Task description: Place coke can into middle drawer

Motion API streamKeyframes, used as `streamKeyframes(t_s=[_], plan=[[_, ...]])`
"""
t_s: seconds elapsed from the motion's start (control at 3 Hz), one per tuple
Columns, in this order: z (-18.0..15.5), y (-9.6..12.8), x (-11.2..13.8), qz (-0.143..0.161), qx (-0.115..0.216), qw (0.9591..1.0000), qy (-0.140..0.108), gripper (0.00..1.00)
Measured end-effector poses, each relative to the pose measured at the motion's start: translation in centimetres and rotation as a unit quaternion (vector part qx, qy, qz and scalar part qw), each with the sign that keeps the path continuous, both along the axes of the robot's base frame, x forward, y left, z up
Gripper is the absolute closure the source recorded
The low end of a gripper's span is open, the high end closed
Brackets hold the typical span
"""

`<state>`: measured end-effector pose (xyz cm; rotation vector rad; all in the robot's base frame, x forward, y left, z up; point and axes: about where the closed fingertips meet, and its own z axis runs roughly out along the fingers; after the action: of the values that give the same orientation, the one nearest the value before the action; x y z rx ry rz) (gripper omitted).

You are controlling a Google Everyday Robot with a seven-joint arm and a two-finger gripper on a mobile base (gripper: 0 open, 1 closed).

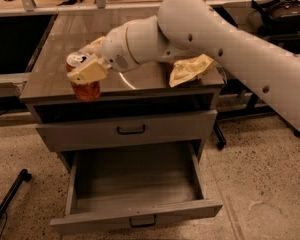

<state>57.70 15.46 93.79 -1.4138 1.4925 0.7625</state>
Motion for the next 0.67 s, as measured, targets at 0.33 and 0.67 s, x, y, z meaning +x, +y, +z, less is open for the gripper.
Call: streamKeyframes(t_s=[0.33,0.67], plan=[[-3.7,-0.3,-2.5,-0.001,-0.002,0.9999,0.012,1.00],[-7.8,-0.9,-4.1,-0.007,-0.008,0.9998,0.020,1.00]])
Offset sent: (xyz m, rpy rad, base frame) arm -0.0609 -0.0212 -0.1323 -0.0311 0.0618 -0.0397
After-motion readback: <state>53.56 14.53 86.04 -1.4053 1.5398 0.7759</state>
